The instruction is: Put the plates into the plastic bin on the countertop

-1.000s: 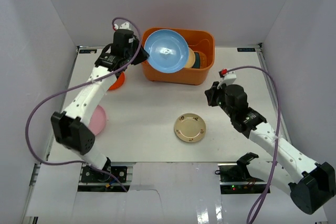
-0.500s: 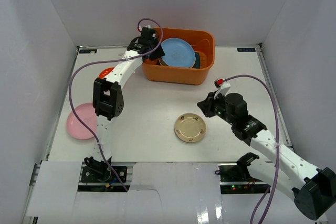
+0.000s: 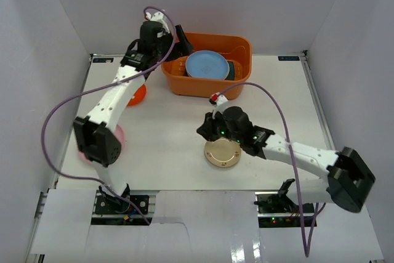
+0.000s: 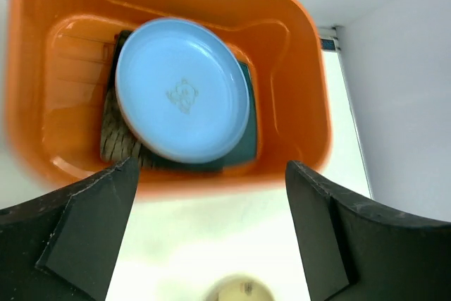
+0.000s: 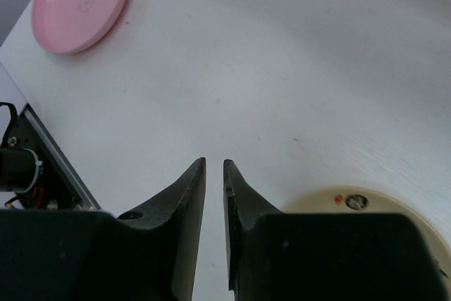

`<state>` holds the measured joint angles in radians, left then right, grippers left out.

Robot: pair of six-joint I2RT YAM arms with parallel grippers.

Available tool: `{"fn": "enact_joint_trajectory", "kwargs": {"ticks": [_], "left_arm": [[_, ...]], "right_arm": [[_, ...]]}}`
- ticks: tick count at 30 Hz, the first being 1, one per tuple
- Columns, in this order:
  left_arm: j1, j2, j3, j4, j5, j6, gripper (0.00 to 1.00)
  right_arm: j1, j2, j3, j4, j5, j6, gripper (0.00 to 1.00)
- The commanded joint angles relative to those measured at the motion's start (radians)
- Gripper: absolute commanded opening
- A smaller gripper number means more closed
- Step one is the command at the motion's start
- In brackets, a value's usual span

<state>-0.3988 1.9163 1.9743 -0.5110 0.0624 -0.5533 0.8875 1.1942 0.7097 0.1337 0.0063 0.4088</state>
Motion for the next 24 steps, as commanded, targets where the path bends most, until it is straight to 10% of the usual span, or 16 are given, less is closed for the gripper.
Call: {"fn": "enact_joint_trajectory", "kwargs": {"ticks": [1, 9, 15, 24], "left_arm": [[0.000, -0.339, -0.242, 0.032, 0.017, 0.098, 0.96], [0.000, -1.003, -0.692, -0.007, -0.102, 0.138, 0.98], [0.000, -1.169, -0.779, -0.093, -0.096, 0.124, 0.98], [-0.011, -1.310, -0.926, -0.113, 0.004, 0.081, 0.98]], "right_arm": [[0.086, 0.140, 0.129, 0.125, 0.023, 0.041, 0.23], [0.231, 0.588, 0.511, 0.153, 0.003, 0.130, 0.44], [0.280, 0.895, 0.787, 0.110, 0.017, 0.183, 0.70], [0.318, 1.321, 1.355, -0.120, 0.118, 0.199, 0.72]]}}
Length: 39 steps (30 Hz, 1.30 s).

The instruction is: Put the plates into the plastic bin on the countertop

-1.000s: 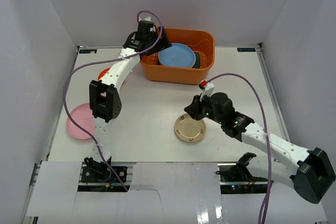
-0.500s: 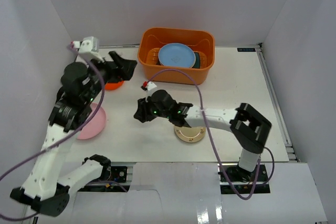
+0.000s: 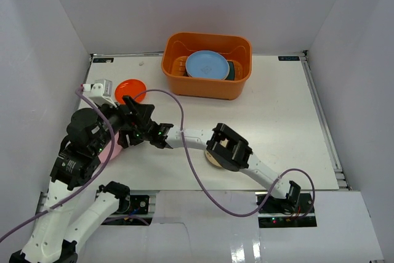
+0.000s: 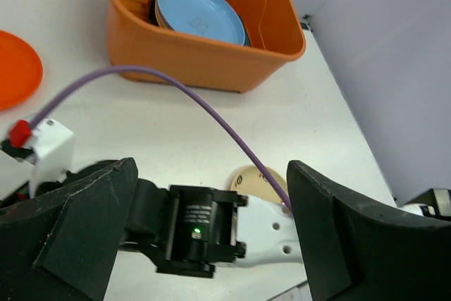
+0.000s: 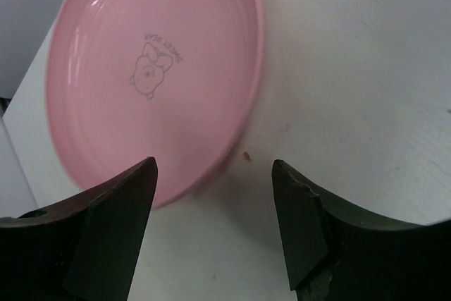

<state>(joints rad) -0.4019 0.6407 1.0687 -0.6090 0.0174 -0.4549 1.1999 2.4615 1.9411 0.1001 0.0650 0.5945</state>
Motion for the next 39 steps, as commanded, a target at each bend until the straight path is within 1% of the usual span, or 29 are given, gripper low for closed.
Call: {"fn": "enact_joint_trajectory", "kwargs": {"ticks": [1, 2, 4, 5, 7, 8, 9, 10, 11, 14, 15, 17, 18, 20, 21, 22, 23, 24, 25, 26, 27, 29, 30, 31, 32, 34, 35, 36, 39], "left_arm": [[-0.014, -0.051, -0.027, -0.017, 0.044, -0.016, 0.98], [-0.015, -0.059, -0.032, -0.017, 0.038, -0.013, 0.98], [-0.021, -0.068, -0.039, -0.021, 0.015, -0.001, 0.98], [-0.025, -0.073, -0.041, -0.020, 0.006, 0.005, 0.98], [-0.028, -0.070, -0.039, -0.018, -0.017, 0.019, 0.98], [-0.028, -0.064, -0.038, -0.018, -0.039, 0.024, 0.98], [-0.028, -0.058, -0.035, -0.017, -0.045, 0.033, 0.98], [-0.029, -0.053, -0.024, -0.017, -0.054, 0.039, 0.98], [-0.029, -0.036, -0.018, -0.018, -0.080, 0.047, 0.98], [-0.029, -0.013, 0.007, 0.008, -0.132, 0.062, 0.98], [-0.029, 0.005, 0.011, 0.020, -0.149, 0.065, 0.98], [-0.031, 0.036, 0.030, 0.049, -0.196, 0.062, 0.98], [-0.031, 0.053, 0.036, 0.057, -0.209, 0.059, 0.98], [-0.031, 0.105, 0.050, 0.086, -0.241, 0.038, 0.98], [-0.031, 0.118, 0.050, 0.095, -0.285, 0.024, 0.97], [-0.029, 0.138, 0.045, 0.109, -0.313, -0.011, 0.97], [-0.031, 0.145, 0.024, 0.151, -0.339, -0.024, 0.97], [-0.029, 0.154, 0.010, 0.178, -0.341, -0.033, 0.97], [-0.029, 0.180, -0.002, 0.199, -0.341, -0.047, 0.97], [-0.029, 0.201, -0.015, 0.230, -0.344, -0.077, 0.97], [-0.028, 0.226, -0.015, 0.239, -0.337, -0.090, 0.97], [-0.029, 0.319, -0.015, 0.253, -0.326, -0.129, 0.98], [-0.026, 0.350, -0.012, 0.258, -0.317, -0.139, 0.98], [-0.026, 0.379, -0.015, 0.274, -0.315, -0.149, 0.98], [-0.025, 0.433, -0.018, 0.282, -0.315, -0.162, 0.98], [-0.005, 0.477, -0.032, 0.313, -0.301, -0.203, 0.97], [0.006, 0.519, -0.039, 0.321, -0.295, -0.220, 0.97], [0.036, 0.537, -0.052, 0.331, -0.284, -0.260, 0.97], [0.101, 0.618, -0.067, 0.348, -0.248, -0.333, 0.95]], "right_arm": [[0.007, 0.098, 0.169, -0.098, 0.067, 0.027, 0.72], [0.007, 0.112, 0.173, -0.099, 0.074, 0.034, 0.71], [0.006, 0.132, 0.170, -0.099, 0.087, 0.047, 0.62], [0.007, 0.136, 0.154, -0.099, 0.093, 0.062, 0.50], [0.006, 0.119, 0.127, -0.099, 0.108, 0.076, 0.37], [0.006, 0.103, 0.075, -0.080, 0.117, 0.085, 0.21], [0.006, 0.052, 0.032, -0.060, 0.130, 0.091, 0.15], [0.006, 0.013, -0.022, -0.030, 0.151, 0.093, 0.11], [0.006, -0.071, -0.144, 0.046, 0.165, 0.091, 0.08], [0.004, -0.206, -0.312, 0.125, 0.228, 0.070, 0.08], [0.001, -0.305, -0.418, 0.169, 0.248, 0.044, 0.08], [-0.006, -0.415, -0.522, 0.216, 0.300, 0.002, 0.08], [-0.013, -0.528, -0.613, 0.240, 0.321, -0.045, 0.08], [-0.031, -0.642, -0.695, 0.253, 0.389, -0.103, 0.08], [-0.042, -0.752, -0.730, 0.256, 0.406, -0.136, 0.08], [-0.075, -0.804, -0.790, 0.254, 0.417, -0.189, 0.08], [-0.103, -0.899, -0.815, 0.248, 0.403, -0.206, 0.08], [-0.138, -0.938, -0.829, 0.237, 0.350, -0.220, 0.08], [-0.219, -0.972, -0.834, 0.190, 0.335, -0.238, 0.08], [-0.258, -1.027, -0.835, 0.172, 0.325, -0.254, 0.08], [-0.339, -1.048, -0.832, 0.159, 0.308, -0.275, 0.08], [-0.422, -1.072, -0.803, 0.132, 0.302, -0.323, 0.08], [-0.503, -1.070, -0.788, 0.128, 0.258, -0.331, 0.08], [-0.543, -1.058, -0.769, 0.115, 0.236, -0.340, 0.08], [-0.578, -1.018, -0.713, 0.107, 0.225, -0.351, 0.08], [-0.673, -0.968, -0.664, 0.101, 0.178, -0.354, 0.08], [-0.701, -0.902, -0.603, 0.095, 0.155, -0.343, 0.08], [-0.751, -0.865, -0.567, 0.086, 0.115, -0.335, 0.08], [-0.816, -0.715, -0.424, 0.046, 0.064, -0.309, 0.08]]}}
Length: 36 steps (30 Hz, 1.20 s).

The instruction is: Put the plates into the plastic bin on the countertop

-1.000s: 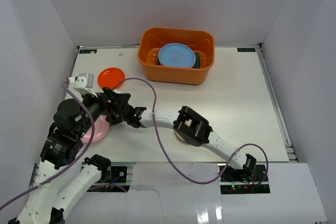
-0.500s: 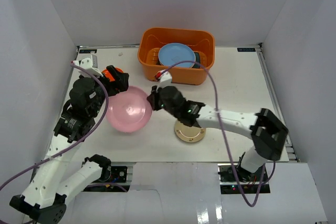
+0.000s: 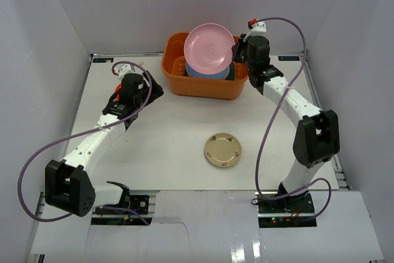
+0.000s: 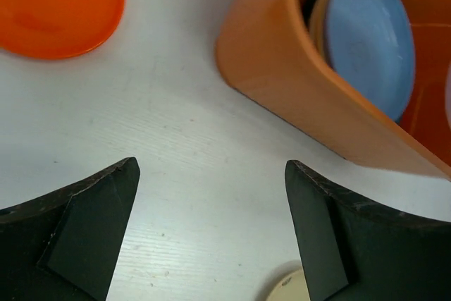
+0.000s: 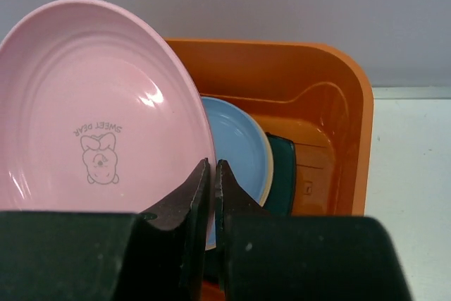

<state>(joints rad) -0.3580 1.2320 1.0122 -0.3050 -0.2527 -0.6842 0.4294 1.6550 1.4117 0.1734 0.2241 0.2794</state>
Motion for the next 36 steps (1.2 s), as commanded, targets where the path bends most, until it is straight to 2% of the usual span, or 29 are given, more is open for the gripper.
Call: {"fn": "enact_joint_trajectory", "kwargs": {"ticks": [1, 2, 5, 6, 7, 10, 11, 14, 15, 17, 18, 19, 22, 24, 27, 28, 31, 33, 34, 35, 36], "left_arm": [[0.073, 0.047, -0.015, 0.041, 0.032, -0.118, 0.94], [0.085, 0.066, -0.018, 0.041, 0.033, -0.129, 0.94], [0.134, 0.118, -0.044, 0.046, 0.021, -0.161, 0.93], [0.155, 0.139, -0.052, 0.052, 0.012, -0.164, 0.93], [0.172, 0.152, -0.061, 0.056, 0.009, -0.170, 0.92], [0.234, 0.196, -0.070, 0.070, 0.016, -0.192, 0.92], [0.246, 0.207, -0.081, 0.079, 0.012, -0.190, 0.91], [0.310, 0.259, -0.080, 0.096, 0.009, -0.204, 0.90], [0.344, 0.273, -0.078, 0.109, 0.029, -0.210, 0.88], [0.358, 0.311, -0.077, 0.130, 0.044, -0.213, 0.87], [0.404, 0.328, -0.067, 0.141, 0.052, -0.212, 0.85], [0.415, 0.363, -0.058, 0.133, 0.058, -0.213, 0.84], [0.442, 0.406, -0.035, 0.141, 0.076, -0.216, 0.80], [0.456, 0.454, -0.017, 0.150, 0.079, -0.210, 0.79], [0.476, 0.530, 0.017, 0.153, 0.087, -0.201, 0.76], [0.481, 0.549, 0.032, 0.155, 0.095, -0.201, 0.75], [0.499, 0.601, 0.046, 0.184, 0.119, -0.196, 0.69], [0.508, 0.635, 0.048, 0.205, 0.130, -0.195, 0.65], [0.511, 0.647, 0.049, 0.213, 0.139, -0.193, 0.60], [0.516, 0.656, 0.049, 0.221, 0.157, -0.193, 0.49], [0.519, 0.665, 0.051, 0.231, 0.161, -0.193, 0.41]], "right_arm": [[-0.056, 0.129, 0.142, -0.041, -0.110, 0.013, 0.08], [-0.066, 0.199, 0.221, -0.085, -0.129, 0.023, 0.08], [-0.084, 0.285, 0.283, -0.112, -0.144, 0.046, 0.09], [-0.093, 0.298, 0.308, -0.127, -0.143, 0.058, 0.16], [-0.098, 0.307, 0.317, -0.136, -0.146, 0.066, 0.46], [-0.103, 0.267, 0.293, -0.141, -0.215, 0.066, 0.82], [-0.100, 0.218, 0.270, -0.132, -0.260, 0.066, 0.84], [-0.060, 0.076, 0.120, -0.097, -0.313, 0.055, 0.84], [-0.031, 0.034, 0.001, -0.050, -0.318, 0.063, 0.80], [0.008, -0.101, -0.142, 0.021, -0.319, 0.092, 0.70], [0.056, -0.139, -0.205, 0.043, -0.293, 0.096, 0.65], [0.086, -0.203, -0.318, 0.064, -0.273, 0.101, 0.55], [0.181, -0.308, -0.463, 0.052, -0.200, 0.104, 0.35], [0.230, -0.366, -0.601, 0.019, -0.132, 0.103, 0.33], [0.246, -0.490, -0.767, -0.078, -0.030, 0.136, 0.39], [0.244, -0.553, -0.805, -0.104, -0.003, 0.145, 0.54], [0.233, -0.657, -0.930, -0.172, 0.018, 0.196, 0.73], [0.227, -0.719, -0.999, -0.225, 0.006, 0.239, 0.73], [0.226, -0.736, -1.019, -0.238, 0.015, 0.254, 0.73], [0.215, -0.753, -1.036, -0.248, 0.036, 0.265, 0.72], [0.207, -0.767, -1.063, -0.267, 0.043, 0.273, 0.71]]}}
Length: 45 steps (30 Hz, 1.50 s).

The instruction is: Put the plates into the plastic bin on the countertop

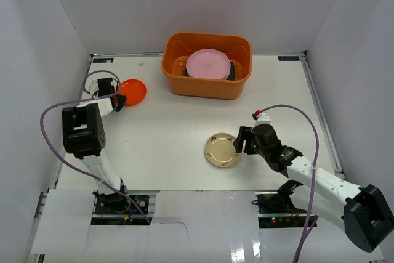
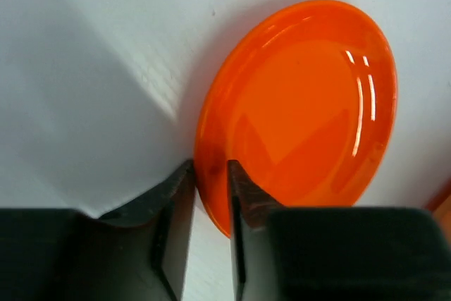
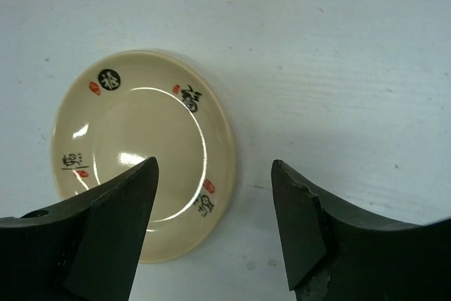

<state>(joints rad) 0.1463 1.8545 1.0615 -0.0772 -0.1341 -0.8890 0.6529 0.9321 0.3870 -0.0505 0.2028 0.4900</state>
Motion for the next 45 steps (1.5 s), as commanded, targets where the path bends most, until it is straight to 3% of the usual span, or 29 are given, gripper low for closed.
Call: {"fn": "enact_joint_trajectory", "kwargs": {"ticks": [1, 2, 3, 4, 7, 11, 14, 15, 18, 21, 24, 28, 34, 39, 40, 42, 43, 45], "left_arm": [[0.015, 0.060, 0.006, 0.007, 0.044, 0.013, 0.32], [0.019, 0.067, 0.009, 0.007, 0.053, 0.015, 0.22], [0.021, 0.071, 0.012, 0.002, 0.056, 0.015, 0.04], [0.021, 0.071, 0.017, 0.001, 0.059, 0.018, 0.00], [0.024, 0.046, 0.022, -0.001, 0.073, 0.042, 0.00], [0.024, -0.120, -0.015, 0.014, 0.178, 0.041, 0.00], [0.021, -0.272, -0.112, 0.080, 0.264, 0.002, 0.00], [0.019, -0.375, -0.145, 0.127, 0.283, -0.010, 0.00], [-0.016, -0.527, -0.140, 0.131, 0.324, 0.008, 0.00], [-0.097, -0.592, -0.081, 0.131, 0.320, 0.031, 0.00], [-0.244, -0.543, 0.043, 0.114, 0.294, 0.087, 0.00], [-0.393, -0.318, 0.297, 0.085, 0.278, 0.154, 0.00], [-0.481, 0.012, 0.641, -0.059, 0.301, 0.206, 0.00], [-0.484, 0.279, 0.948, -0.166, 0.314, 0.209, 0.00], [-0.482, 0.305, 0.986, -0.191, 0.317, 0.214, 0.04], [-0.484, 0.350, 1.046, -0.193, 0.335, 0.216, 0.25], [-0.484, 0.356, 1.058, -0.193, 0.338, 0.217, 0.53], [-0.484, 0.359, 1.092, -0.191, 0.347, 0.217, 0.78]], "right_arm": [[-0.025, -0.064, -0.049, -0.046, 0.066, 0.071, 0.71], [-0.039, -0.068, -0.063, -0.043, 0.057, 0.073, 0.71], [-0.047, -0.065, -0.075, -0.037, 0.041, 0.076, 0.70], [-0.055, -0.037, -0.086, -0.014, 0.011, 0.071, 0.69], [-0.064, 0.045, -0.108, 0.088, -0.123, 0.084, 0.66], [-0.064, 0.131, -0.125, 0.208, -0.284, 0.133, 0.60], [-0.068, 0.186, -0.140, 0.257, -0.301, 0.156, 0.41], [-0.070, 0.206, -0.143, 0.262, -0.302, 0.168, 0.28], [-0.073, 0.182, -0.149, 0.256, -0.304, 0.164, 0.08], [-0.072, 0.061, -0.132, 0.209, -0.301, 0.122, 0.08], [-0.072, -0.062, -0.061, 0.123, -0.283, 0.063, 0.08], [-0.072, -0.139, 0.078, 0.019, -0.234, -0.017, 0.08], [-0.079, -0.168, 0.251, -0.051, -0.148, -0.091, 0.08], [-0.082, -0.156, 0.372, -0.121, -0.126, -0.137, 0.08], [-0.084, -0.153, 0.407, -0.133, -0.096, -0.143, 0.08], [-0.091, -0.139, 0.435, -0.134, -0.042, -0.154, 0.08], [-0.096, -0.130, 0.476, -0.130, -0.030, -0.156, 0.08], [-0.116, -0.070, 0.525, -0.117, -0.004, -0.154, 0.08]]}}
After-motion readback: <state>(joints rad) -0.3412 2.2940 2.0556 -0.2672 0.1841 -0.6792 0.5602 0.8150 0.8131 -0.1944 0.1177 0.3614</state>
